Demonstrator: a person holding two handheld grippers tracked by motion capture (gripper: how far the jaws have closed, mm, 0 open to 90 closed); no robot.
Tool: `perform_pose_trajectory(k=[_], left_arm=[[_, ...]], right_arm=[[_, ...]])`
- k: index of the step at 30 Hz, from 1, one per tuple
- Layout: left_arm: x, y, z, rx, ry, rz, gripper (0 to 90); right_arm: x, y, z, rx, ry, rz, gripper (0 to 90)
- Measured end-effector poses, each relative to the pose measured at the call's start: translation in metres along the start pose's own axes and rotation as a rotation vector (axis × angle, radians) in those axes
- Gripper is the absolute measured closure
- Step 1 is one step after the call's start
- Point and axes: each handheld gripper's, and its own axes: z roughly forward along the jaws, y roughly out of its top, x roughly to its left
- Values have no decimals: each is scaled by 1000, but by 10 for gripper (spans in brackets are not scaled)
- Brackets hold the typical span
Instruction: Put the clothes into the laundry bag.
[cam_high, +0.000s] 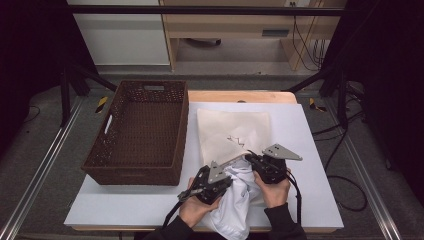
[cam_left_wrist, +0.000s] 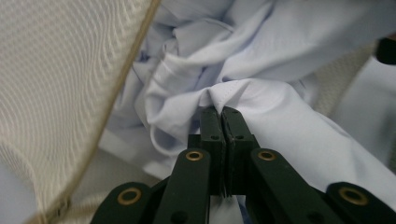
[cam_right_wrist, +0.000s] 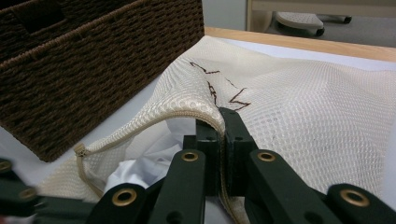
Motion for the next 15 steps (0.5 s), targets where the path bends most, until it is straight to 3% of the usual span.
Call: perform_pose_trajectory(k=[4,8,12,15], left_arm=[[6,10,20,2,68,2,878],[13,8,37,6,107,4,870],[15,2,34,-30,82,8,795],[15,2,23,-41,40,-3,636]], right_arm=[[-1,1,-2,-6,0,0,877],[-2,1,-3,-10,0,1,877],[-2,1,-2,-3,1,4,877],[-1,0,-2,-2,-1,0,877]])
